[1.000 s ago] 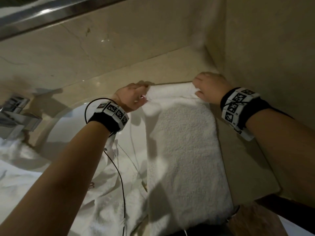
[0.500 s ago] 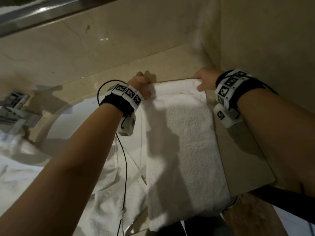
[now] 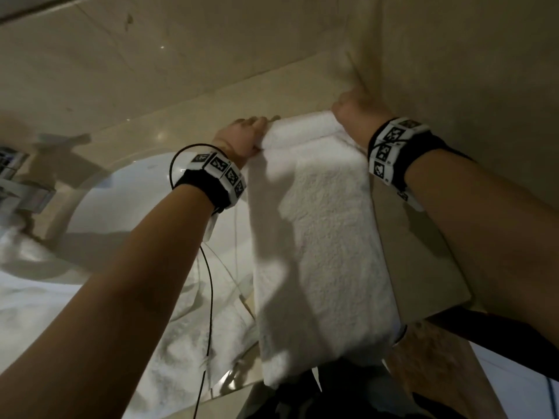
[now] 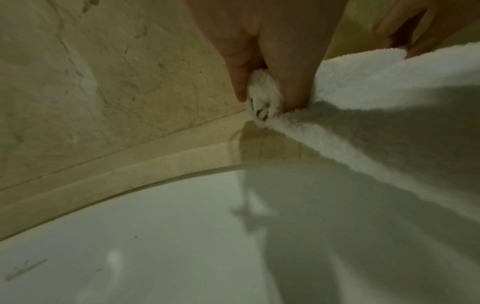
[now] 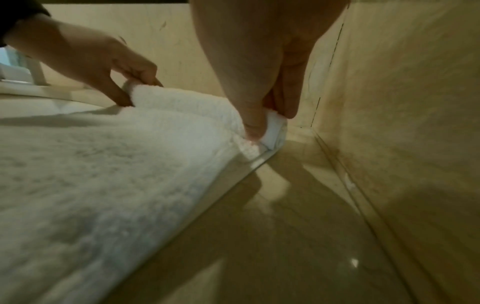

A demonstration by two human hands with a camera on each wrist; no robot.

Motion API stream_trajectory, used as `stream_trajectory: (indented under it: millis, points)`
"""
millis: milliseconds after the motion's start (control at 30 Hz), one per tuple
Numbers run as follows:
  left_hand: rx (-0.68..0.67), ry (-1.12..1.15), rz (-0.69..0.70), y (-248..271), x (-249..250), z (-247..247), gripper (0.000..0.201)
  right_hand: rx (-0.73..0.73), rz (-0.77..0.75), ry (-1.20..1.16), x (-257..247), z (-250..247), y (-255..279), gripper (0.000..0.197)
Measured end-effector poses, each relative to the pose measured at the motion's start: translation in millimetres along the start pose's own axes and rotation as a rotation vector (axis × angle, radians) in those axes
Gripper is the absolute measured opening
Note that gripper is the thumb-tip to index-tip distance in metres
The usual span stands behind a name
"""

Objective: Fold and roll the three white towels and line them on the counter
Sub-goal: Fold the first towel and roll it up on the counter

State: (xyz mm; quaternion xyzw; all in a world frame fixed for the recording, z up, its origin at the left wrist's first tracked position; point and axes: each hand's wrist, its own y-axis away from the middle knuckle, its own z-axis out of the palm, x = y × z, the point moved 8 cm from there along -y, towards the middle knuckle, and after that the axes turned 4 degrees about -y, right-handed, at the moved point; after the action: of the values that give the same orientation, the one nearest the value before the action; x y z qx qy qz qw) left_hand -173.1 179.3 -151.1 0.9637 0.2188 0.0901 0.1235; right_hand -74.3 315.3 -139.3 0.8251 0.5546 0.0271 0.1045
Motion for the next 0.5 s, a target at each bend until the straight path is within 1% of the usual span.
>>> stream_trajectory:
  millis: [33, 67, 100, 167, 233, 267, 300, 400, 433, 500]
  points:
    - [0.006, 0.004, 0.007, 2.8, -0.9, 1.5, 0.049, -0.047, -0.014, -0.055, -3.0, 5.4, 1.5, 0.018]
    - [0.017, 0.011, 0.017, 6.1, -1.5, 2.5, 0.049, -0.104, -0.038, -0.013, -4.0, 10.9, 7.0, 0.021]
    - [0.035, 0.029, 0.033, 9.8, -2.1, 2.9, 0.05, -0.145, -0.027, -0.005, -1.7, 12.9, 11.0, 0.021]
    - [0.082, 0.083, 0.08, 18.4, -2.9, 1.7, 0.047, -0.155, -0.013, -0.001, 5.1, 13.2, 15.2, 0.021]
    - [0.139, 0.127, 0.112, 24.4, -3.2, -2.7, 0.039, -0.158, 0.064, -0.07, 15.9, 14.5, 15.6, 0.029]
    - [0.164, 0.143, 0.104, 25.5, -4.6, -5.6, 0.033, -0.157, 0.081, -0.093, 17.0, 13.6, 16.1, 0.03]
    - [0.174, 0.153, 0.069, 24.9, -7.1, -8.1, 0.028, -0.162, 0.139, -0.135, 20.1, 14.8, 15.0, 0.03]
    - [0.118, 0.189, -0.109, 17.8, -20.8, -9.9, 0.025, -0.104, 0.212, -0.197, 29.8, 14.9, 8.7, 0.029]
    - [0.094, 0.223, -0.156, 15.0, -24.9, -11.1, 0.026, -0.093, 0.225, -0.217, 31.6, 12.6, 6.6, 0.027]
    - [0.023, 0.291, -0.223, 10.0, -31.8, -10.8, 0.036, -0.091, 0.232, -0.271, 31.5, 7.0, 4.3, 0.024]
